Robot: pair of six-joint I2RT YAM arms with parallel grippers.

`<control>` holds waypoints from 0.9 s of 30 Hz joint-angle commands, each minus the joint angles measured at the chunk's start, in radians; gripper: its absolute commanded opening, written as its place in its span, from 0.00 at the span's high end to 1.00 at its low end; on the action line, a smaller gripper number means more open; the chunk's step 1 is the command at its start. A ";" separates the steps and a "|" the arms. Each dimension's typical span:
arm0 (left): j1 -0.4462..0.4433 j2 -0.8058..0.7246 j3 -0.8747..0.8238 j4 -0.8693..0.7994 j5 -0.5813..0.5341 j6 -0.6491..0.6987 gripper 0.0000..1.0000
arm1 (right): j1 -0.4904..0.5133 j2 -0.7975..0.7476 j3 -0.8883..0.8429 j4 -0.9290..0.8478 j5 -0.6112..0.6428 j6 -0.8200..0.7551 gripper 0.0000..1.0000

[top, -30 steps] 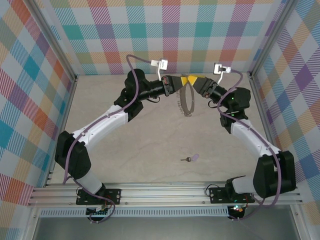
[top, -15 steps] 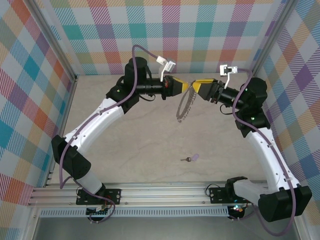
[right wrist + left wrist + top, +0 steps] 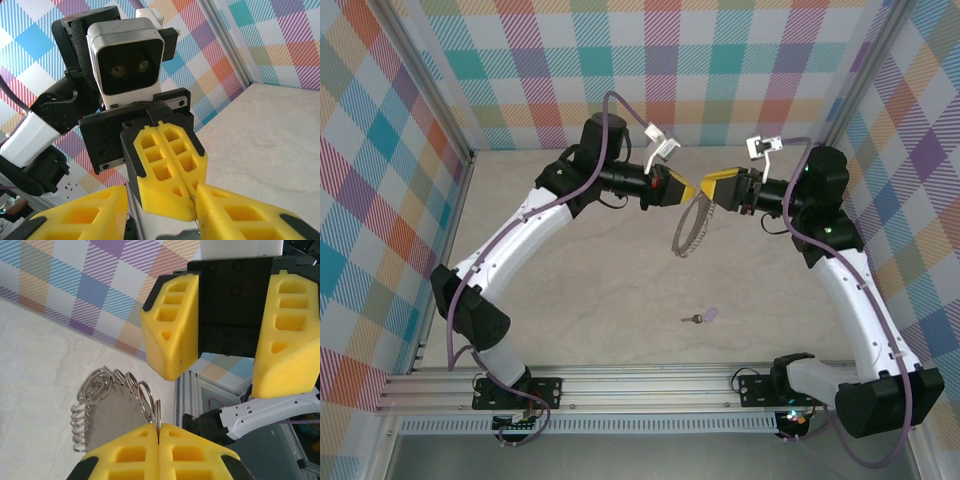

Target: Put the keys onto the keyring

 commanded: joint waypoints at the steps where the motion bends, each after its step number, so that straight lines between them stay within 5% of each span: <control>1: 0.001 0.000 0.043 -0.012 0.049 0.036 1.00 | -0.006 0.013 0.028 0.000 -0.054 -0.017 0.60; 27: -0.001 0.022 0.089 -0.041 0.068 0.055 1.00 | -0.005 0.035 -0.042 0.020 -0.097 0.000 0.70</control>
